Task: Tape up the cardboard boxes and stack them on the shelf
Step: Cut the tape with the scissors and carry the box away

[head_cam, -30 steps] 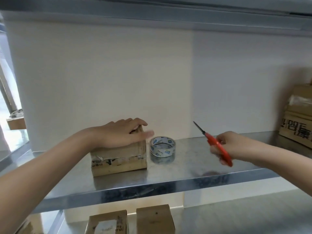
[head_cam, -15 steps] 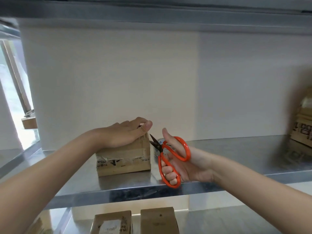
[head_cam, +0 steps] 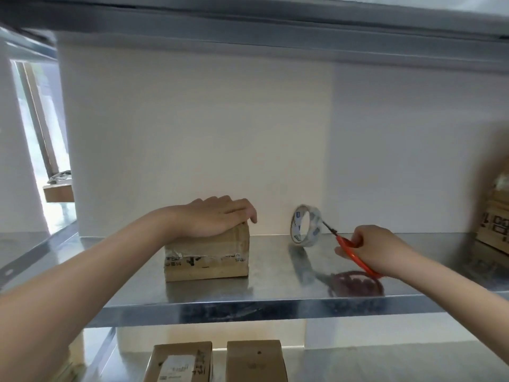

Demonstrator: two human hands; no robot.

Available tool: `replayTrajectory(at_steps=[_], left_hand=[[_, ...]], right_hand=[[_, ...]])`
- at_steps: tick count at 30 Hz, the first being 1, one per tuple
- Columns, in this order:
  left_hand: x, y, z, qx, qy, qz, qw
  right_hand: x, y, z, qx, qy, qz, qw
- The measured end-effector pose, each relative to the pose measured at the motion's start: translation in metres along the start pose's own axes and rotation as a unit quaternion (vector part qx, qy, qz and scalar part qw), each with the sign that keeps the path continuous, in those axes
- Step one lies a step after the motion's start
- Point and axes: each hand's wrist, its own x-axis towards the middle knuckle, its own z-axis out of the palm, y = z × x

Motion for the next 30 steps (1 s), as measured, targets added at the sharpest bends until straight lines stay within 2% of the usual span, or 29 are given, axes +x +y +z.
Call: replayTrajectory(at_steps=[1, 4, 6, 10, 18, 19, 20, 21, 23, 25, 27, 30], left_hand=[[0.0, 0.0, -0.001, 0.011, -0.008, -0.002, 1.0], [0.0, 0.0, -0.002, 0.017, -0.011, -0.013, 1.0], [-0.001, 0.001, -0.002, 0.018, -0.01, -0.01, 1.0], [-0.003, 0.001, -0.002, 0.017, 0.001, -0.009, 1.0], [-0.005, 0.011, -0.003, 0.033, 0.0, 0.002, 0.999], [-0.005, 0.008, -0.002, 0.022, 0.015, 0.011, 1.0], [-0.007, 0.004, -0.002, 0.018, 0.063, 0.03, 0.997], [-0.01, 0.0, -0.002, 0.021, 0.144, 0.044, 0.988], [-0.023, -0.009, -0.004, -0.004, 0.319, 0.039, 0.947], [-0.04, -0.021, -0.003, -0.119, 0.423, 0.0, 0.898], [-0.052, -0.036, 0.003, -0.204, 0.447, -0.064, 0.869], [-0.055, -0.054, 0.031, -0.309, 0.381, -0.148, 0.859]], right_hand=[[0.001, 0.009, -0.001, -0.006, 0.004, 0.002, 1.0], [0.002, 0.02, -0.001, 0.054, -0.048, 0.0, 0.997], [0.001, 0.022, 0.003, 0.05, -0.038, 0.003, 0.998], [-0.004, 0.029, 0.002, -0.015, -0.003, 0.014, 1.0], [-0.017, 0.03, -0.011, -0.151, -0.072, 0.006, 0.986], [-0.018, 0.023, -0.014, -0.179, -0.062, -0.004, 0.982], [-0.017, 0.015, -0.017, -0.181, -0.026, -0.026, 0.983], [-0.017, 0.003, -0.019, -0.139, 0.025, -0.056, 0.988], [-0.018, -0.031, -0.017, 0.047, 0.097, -0.114, 0.988], [-0.021, -0.075, -0.008, 0.216, 0.082, -0.142, 0.963], [-0.026, -0.116, 0.009, 0.301, 0.023, -0.154, 0.941], [-0.031, -0.167, 0.041, 0.387, -0.055, -0.145, 0.909]])
